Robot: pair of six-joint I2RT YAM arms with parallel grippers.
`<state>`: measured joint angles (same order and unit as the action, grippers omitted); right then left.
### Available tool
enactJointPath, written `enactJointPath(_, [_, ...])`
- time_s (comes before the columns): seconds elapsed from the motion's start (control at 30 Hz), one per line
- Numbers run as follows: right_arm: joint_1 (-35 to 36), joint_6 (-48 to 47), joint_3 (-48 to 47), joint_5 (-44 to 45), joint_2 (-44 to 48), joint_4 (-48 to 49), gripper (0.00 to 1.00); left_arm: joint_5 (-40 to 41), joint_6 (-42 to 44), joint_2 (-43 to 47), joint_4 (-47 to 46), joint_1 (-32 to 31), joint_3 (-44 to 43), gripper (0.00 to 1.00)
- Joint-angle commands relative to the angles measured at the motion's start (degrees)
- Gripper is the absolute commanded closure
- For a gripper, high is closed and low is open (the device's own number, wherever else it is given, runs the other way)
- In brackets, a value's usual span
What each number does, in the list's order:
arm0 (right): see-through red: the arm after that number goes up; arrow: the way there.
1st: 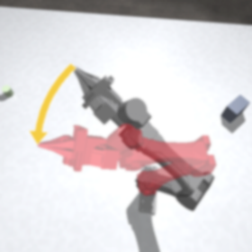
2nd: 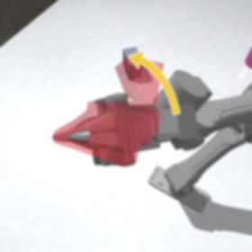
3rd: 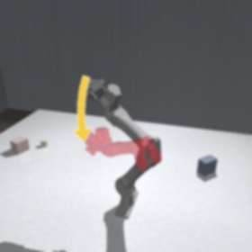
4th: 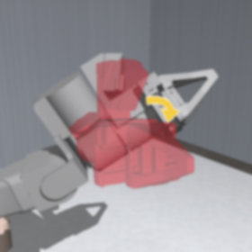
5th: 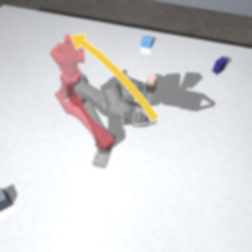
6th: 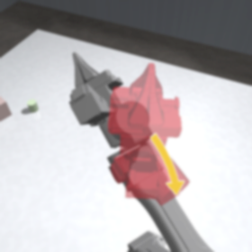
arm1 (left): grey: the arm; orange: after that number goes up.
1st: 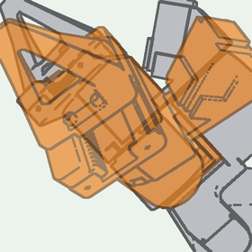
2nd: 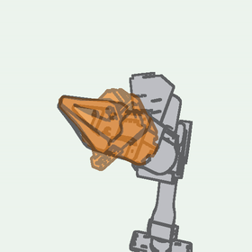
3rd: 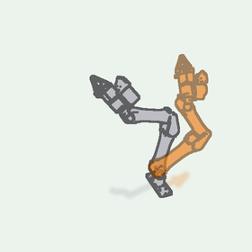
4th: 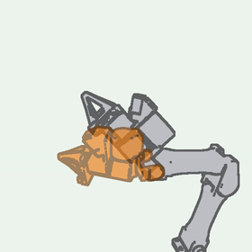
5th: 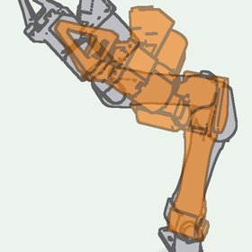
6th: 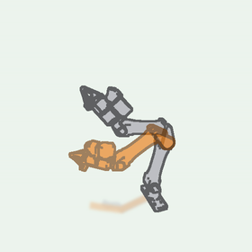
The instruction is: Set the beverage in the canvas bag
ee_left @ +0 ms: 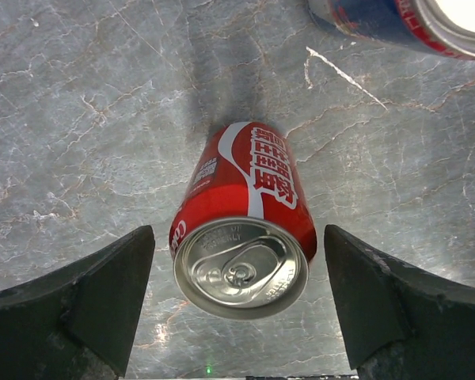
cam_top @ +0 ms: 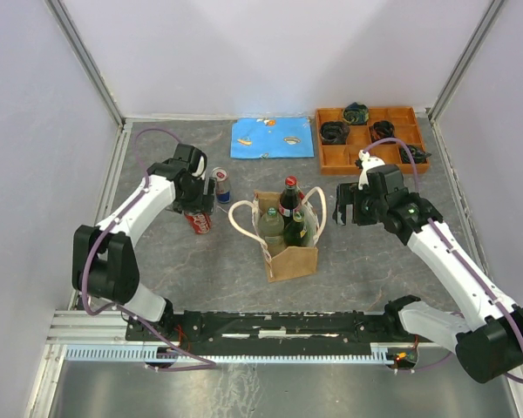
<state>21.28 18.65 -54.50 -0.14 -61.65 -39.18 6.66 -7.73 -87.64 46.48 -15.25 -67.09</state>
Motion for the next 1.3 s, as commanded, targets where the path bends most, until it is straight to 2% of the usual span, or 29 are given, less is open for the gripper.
enactJointPath(0.0, [0.14,-0.33,-0.58,0.58,1.77,-0.19,0.05,-1.92,2.61,-0.50,0.35,0.04,0.09,0.17])
enactJointPath(0.1, [0.10,-0.20,-0.20,0.75,2.18,-0.16,0.05,-2.21,2.61,-0.21,0.89,0.00,0.16,0.35])
enactJointPath(0.23, [0.13,-0.01,0.01,0.67,2.27,-0.05,0.05,-2.35,2.43,1.13,1.58,-0.05,0.08,0.79])
enactJointPath(0.3, [0.17,0.06,-0.03,0.60,2.21,0.03,0.05,-1.63,2.45,2.43,1.80,0.11,-0.75,0.96])
enactJointPath(0.47, [0.15,0.15,0.01,0.41,2.01,0.35,0.05,0.35,2.86,5.98,2.13,0.30,-5.06,0.97])
enactJointPath(0.67, [0.10,0.15,-0.01,0.06,1.63,0.71,0.05,-2.55,3.57,9.25,2.87,0.30,-12.37,0.97])
enactJointPath(0.93, [0.16,0.32,1.11,-0.23,2.02,1.47,0.05,-2.25,3.95,13.80,-7.82,0.31,-26.47,0.97])
enactJointPath(1.0, [0.12,0.46,1.46,-0.44,1.95,1.87,0.05,-4.90,2.05,13.30,-11.05,0.30,-30.03,0.97])
enactJointPath(1.1, [0.17,0.75,1.47,-0.73,1.72,2.28,0.05,-13.83,-2.60,11.60,-13.38,-0.14,-34.18,0.97])
enactJointPath(1.27, [0.13,0.77,1.34,-0.46,2.04,2.05,0.05,-24.75,-4.73,9.79,-14.48,-6.16,-34.97,0.97])
